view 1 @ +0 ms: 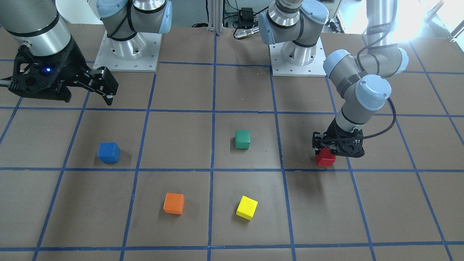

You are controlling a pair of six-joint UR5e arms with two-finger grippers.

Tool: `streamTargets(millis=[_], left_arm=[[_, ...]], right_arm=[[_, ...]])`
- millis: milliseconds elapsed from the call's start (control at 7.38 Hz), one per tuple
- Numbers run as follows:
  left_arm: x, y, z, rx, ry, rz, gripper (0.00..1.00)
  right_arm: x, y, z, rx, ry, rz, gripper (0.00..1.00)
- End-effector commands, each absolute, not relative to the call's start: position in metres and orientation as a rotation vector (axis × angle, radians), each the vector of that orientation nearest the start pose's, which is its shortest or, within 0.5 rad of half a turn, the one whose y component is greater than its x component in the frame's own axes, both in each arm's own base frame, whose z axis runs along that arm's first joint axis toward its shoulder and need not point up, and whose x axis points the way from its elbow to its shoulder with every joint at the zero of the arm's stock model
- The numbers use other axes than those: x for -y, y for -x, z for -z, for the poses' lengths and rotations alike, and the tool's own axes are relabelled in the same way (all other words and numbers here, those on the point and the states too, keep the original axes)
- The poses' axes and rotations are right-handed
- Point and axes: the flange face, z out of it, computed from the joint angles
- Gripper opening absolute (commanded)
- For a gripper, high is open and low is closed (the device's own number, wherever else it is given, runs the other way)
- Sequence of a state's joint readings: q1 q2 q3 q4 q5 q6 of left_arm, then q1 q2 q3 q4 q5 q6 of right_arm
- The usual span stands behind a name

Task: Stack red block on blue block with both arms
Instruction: 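Close the left gripper on the red cube and lift it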

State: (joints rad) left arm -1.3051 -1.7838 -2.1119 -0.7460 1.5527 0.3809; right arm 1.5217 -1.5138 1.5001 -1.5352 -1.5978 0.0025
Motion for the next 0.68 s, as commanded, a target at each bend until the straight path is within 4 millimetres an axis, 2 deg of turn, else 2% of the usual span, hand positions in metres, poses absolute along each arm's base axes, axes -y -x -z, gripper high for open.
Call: streamTargets(millis=[0, 135, 271, 406, 542], left_arm=[[0.534, 0.055, -0.275, -3.128, -0.148, 0.160, 0.05], [0.545, 0.104, -0.295, -3.145, -0.103, 0.135, 0.05], [0.540, 0.170, -0.303, -3.163, -0.109, 0.149, 0.05], [0.532, 0.227, -0.303, -3.195, -0.082, 0.150, 0.05], [0.530, 0.275, -0.307, -3.291, -0.058, 0.138, 0.05]], right_arm=[[0.519, -0.105, -0.490, -3.167, -0.085, -0.037, 1.00], [0.519, -0.105, -0.490, -3.167, -0.085, -0.037, 1.00], [0.519, -0.105, -0.490, -3.167, -0.082, -0.037, 1.00], [0.519, -0.105, -0.490, -3.167, -0.082, -0.037, 1.00], [0.519, -0.105, -0.490, -3.167, -0.085, -0.037, 1.00]])
